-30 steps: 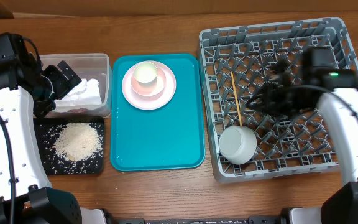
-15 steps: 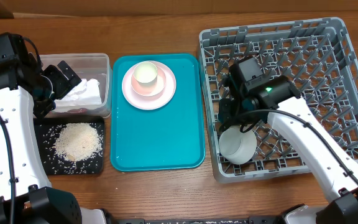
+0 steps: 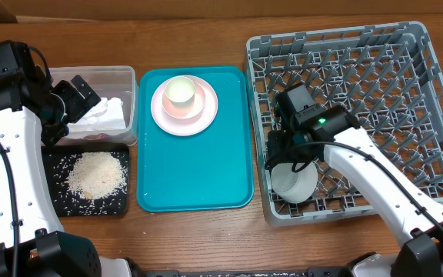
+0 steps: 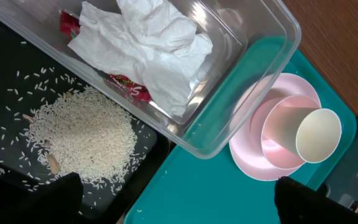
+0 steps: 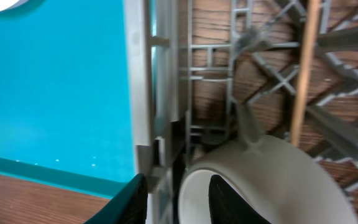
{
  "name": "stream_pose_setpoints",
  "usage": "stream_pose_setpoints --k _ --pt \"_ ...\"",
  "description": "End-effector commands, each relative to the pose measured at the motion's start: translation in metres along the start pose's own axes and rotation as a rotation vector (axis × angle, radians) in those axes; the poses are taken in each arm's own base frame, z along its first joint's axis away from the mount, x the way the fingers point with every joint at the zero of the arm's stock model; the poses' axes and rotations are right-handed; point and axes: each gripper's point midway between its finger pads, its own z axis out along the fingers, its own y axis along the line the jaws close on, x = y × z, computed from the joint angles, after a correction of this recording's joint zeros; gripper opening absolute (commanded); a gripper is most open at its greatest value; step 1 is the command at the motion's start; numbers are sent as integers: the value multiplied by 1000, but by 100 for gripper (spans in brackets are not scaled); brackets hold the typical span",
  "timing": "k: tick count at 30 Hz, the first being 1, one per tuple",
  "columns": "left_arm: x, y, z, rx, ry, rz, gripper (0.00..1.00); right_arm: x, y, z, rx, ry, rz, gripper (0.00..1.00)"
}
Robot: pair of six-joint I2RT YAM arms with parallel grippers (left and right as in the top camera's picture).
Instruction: Sort waste into correct bins and load items into the dishwasher
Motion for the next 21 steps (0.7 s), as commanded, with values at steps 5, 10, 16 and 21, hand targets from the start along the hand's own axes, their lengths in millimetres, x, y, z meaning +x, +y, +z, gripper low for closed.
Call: stream_pose_setpoints --k 5,10,16,21 --pt "-5 -4 -8 18 -25 3 100 14 27 0 -67 20 -42 34" --pt "-5 -4 -8 18 -25 3 100 21 40 2 -75 31 -45 34" --pt "-5 -4 -8 18 -25 3 100 24 45 3 -69 27 -70 36" --pt "-5 -4 -8 18 -25 3 100 7 21 3 77 -64 -71 41"
